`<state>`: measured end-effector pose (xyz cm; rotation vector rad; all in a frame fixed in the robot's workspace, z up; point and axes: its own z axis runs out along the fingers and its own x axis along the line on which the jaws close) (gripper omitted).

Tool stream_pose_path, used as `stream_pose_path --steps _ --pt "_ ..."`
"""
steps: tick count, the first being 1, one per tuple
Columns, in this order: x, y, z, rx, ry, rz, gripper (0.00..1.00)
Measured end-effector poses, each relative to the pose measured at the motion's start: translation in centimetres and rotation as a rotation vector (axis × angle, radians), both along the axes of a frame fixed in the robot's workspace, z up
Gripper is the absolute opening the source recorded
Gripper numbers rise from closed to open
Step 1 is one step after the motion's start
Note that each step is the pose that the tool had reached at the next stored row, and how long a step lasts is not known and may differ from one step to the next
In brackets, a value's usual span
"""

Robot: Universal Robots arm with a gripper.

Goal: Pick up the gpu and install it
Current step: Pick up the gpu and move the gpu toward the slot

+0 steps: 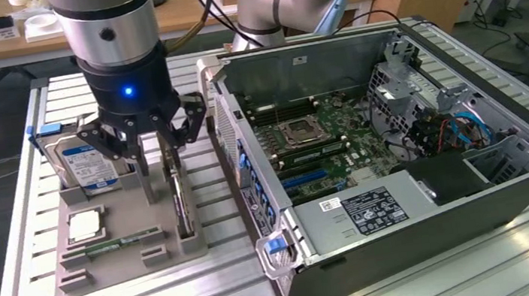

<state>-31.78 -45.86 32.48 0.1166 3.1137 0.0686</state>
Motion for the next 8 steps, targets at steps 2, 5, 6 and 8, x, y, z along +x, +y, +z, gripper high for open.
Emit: stream_pose_path --steps 2,5,6,8 --pt "0.0 0.0 -0.1 0.0 0.0 0.0 0.47" --pt "0.0 0.0 -0.35 0.0 0.0 0.0 0.47" --pt "0.0 0.0 -0.43 0.0 0.0 0.0 0.47" --pt "0.0 0.0 -0.59 0.0001 -0.0001 0.0 0.47"
